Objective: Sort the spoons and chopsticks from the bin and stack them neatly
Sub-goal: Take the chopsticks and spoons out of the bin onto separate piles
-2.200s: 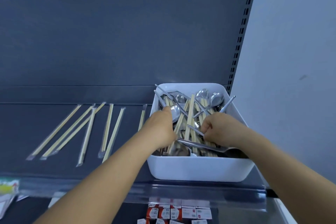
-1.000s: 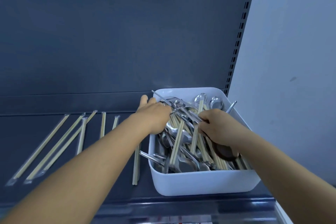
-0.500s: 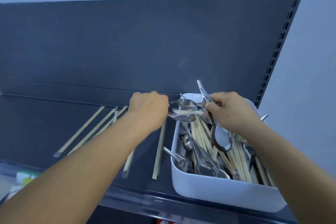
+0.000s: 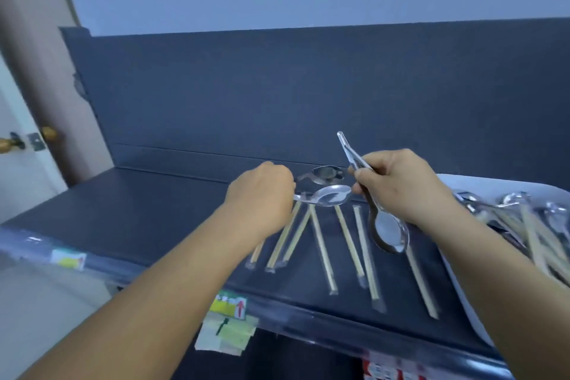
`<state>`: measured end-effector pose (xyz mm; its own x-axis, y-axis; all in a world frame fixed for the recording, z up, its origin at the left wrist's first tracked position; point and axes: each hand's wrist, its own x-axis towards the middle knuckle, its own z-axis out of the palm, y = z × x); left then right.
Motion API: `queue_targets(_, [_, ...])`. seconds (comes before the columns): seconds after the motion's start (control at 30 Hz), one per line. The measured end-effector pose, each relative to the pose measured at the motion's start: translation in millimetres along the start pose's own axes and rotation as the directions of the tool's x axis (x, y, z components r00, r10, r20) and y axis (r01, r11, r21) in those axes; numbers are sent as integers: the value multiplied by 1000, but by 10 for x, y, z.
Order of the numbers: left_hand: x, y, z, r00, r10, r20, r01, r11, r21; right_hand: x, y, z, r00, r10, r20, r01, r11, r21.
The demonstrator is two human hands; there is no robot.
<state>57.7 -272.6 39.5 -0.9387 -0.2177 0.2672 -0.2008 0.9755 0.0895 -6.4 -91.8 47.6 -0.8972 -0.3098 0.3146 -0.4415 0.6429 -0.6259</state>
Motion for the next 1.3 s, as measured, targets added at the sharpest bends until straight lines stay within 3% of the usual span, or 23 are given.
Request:
queue_targets(0.37, [-350,-2109,131,948,-296,113,302,953,-38,175,-1327,1725,976,-74,207,62,996,62])
queue_targets(0.7, [28,-3588,473,856,-490,167,495,869,16,975,-2056,3136,930,-170,325,148,985,92])
queue_targets(1.13, [775,-4551,971,812,-507,289,542,839,-50,1862,-2257,4433,904,-45,425,104,988,-118])
queue_targets(1.3, [785,-4715,1070,848,-437,300,462,887,-14,1861,-2242,4556,878,63,475,50,974,-221])
